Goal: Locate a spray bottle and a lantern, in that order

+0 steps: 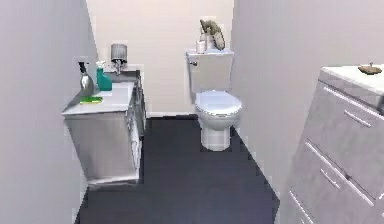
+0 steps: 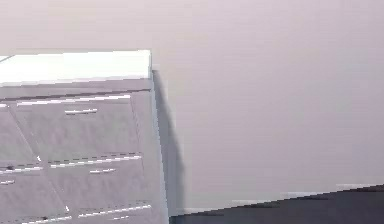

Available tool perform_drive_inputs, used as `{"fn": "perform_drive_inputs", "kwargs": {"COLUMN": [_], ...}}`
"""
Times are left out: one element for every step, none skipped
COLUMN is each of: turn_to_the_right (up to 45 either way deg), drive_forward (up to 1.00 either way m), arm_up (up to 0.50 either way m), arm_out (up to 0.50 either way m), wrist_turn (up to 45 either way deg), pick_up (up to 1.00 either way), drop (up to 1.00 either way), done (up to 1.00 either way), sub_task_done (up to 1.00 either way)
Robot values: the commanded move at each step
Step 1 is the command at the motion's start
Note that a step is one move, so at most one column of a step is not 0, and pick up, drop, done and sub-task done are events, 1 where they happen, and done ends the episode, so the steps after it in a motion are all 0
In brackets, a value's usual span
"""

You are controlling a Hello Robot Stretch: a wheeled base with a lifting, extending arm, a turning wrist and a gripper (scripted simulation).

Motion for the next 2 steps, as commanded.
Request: {"fn": "perform_drive_inputs", "kwargs": {"turn_to_the_right": [-3.0, 0.0], "drive_forward": [0.0, 0.75], "arm_up": [0.0, 0.0], "arm_out": [0.0, 0.0], "wrist_turn": [0.0, 0.0], "pick_up": [0.0, 0.0], "drop": [0.0, 0.0], "done": [0.0, 0.0], "sub_task_done": [0.0, 0.0]}}
